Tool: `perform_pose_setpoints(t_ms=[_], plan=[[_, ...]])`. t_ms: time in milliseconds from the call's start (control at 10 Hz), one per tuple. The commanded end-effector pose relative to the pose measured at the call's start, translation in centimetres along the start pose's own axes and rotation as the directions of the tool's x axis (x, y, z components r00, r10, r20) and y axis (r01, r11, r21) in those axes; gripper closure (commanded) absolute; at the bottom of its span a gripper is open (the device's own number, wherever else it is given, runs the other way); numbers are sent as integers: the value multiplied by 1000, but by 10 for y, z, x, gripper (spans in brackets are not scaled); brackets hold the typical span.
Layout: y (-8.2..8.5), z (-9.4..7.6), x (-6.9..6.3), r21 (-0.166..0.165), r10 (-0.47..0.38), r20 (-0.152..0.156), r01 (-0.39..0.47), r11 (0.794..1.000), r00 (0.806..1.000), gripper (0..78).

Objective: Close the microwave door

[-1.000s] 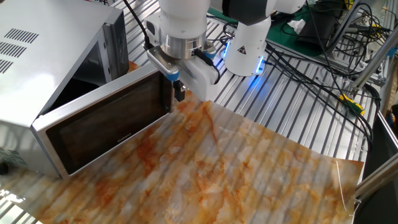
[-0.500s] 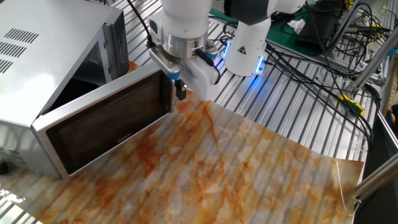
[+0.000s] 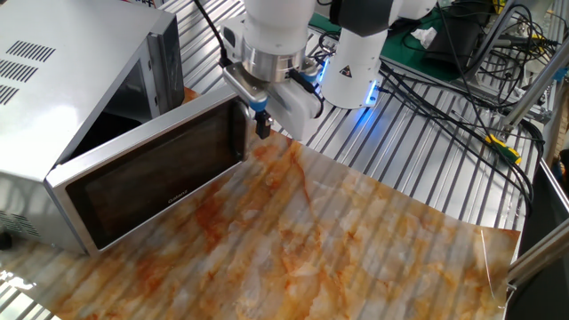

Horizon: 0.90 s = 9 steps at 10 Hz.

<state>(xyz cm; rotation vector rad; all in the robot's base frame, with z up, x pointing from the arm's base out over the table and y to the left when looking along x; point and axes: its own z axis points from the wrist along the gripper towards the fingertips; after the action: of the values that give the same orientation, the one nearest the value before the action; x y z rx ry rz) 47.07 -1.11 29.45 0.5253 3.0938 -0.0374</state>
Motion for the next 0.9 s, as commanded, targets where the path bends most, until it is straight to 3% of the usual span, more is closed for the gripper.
perform_pose_setpoints(t_ms=[100, 900], plan=[[-12, 7, 8, 4, -25, 5, 25, 1000, 1000, 776], [-57, 7, 18, 14, -70, 1, 70, 997, 998, 776]])
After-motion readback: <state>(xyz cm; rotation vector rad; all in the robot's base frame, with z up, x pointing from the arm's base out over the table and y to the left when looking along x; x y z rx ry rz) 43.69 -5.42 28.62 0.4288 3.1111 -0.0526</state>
